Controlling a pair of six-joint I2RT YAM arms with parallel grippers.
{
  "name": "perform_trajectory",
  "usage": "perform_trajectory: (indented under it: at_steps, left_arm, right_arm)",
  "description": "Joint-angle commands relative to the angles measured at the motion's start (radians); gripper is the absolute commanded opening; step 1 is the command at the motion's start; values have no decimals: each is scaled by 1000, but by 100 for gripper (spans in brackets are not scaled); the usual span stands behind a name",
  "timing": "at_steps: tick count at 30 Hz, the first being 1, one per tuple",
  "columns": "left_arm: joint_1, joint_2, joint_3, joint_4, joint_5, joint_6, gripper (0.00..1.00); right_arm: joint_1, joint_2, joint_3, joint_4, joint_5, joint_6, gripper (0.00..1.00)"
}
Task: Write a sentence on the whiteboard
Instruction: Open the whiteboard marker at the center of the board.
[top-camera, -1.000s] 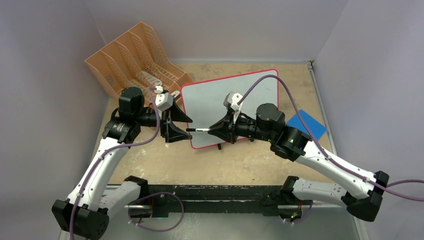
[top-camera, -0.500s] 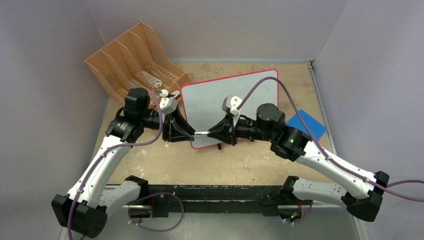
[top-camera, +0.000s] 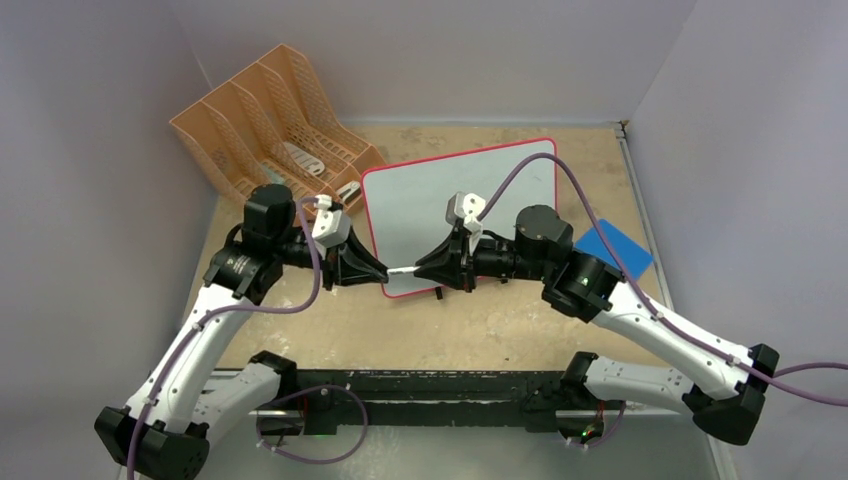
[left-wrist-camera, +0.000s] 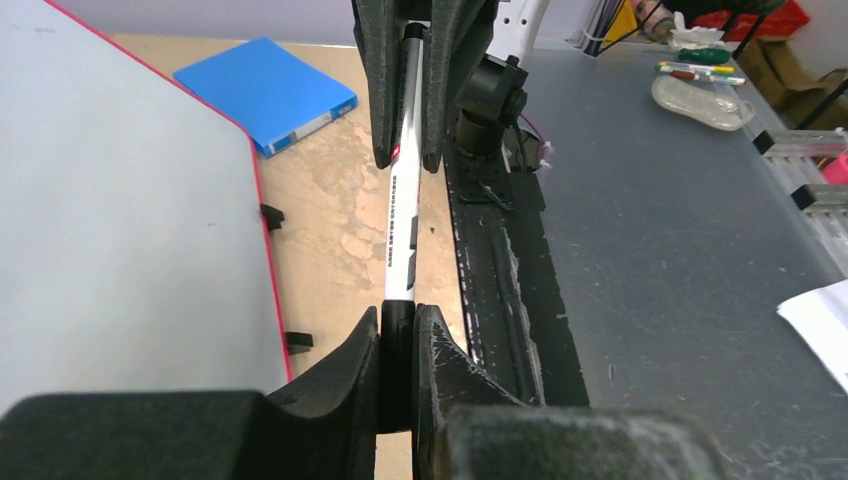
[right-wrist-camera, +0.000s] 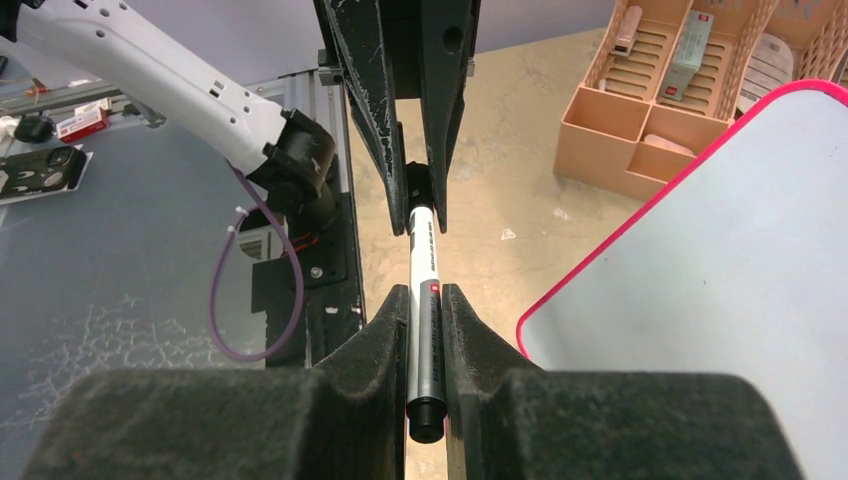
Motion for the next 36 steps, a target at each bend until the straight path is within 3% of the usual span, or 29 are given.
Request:
perform_trajectory:
  at_steps: [1,14,20,24,29,36]
  left_arm:
    - [3,-38,-27,-20,-90,67,0]
    - [4,58,-48,-17,-177,77,0]
    - [-17,61,-84,49,-297,-2,0]
    - [-140,88,-93,49,-480,-42,0]
    - [-287,60,-173,161,-664,-115,0]
    - [-556,145,-196,261,-979,-161,0]
  right_arm:
    - [-23,-66,22,11,-12,-20,0]
    - [-37,-181,6,-68,31,-109,0]
    - [-37,-258,-54,15,346,-58,0]
    - [-37,-303,-117,111,540,7,0]
    - [-37,-338,-186,182,755,64,0]
    - [-37,-356,-255,231,863,83,0]
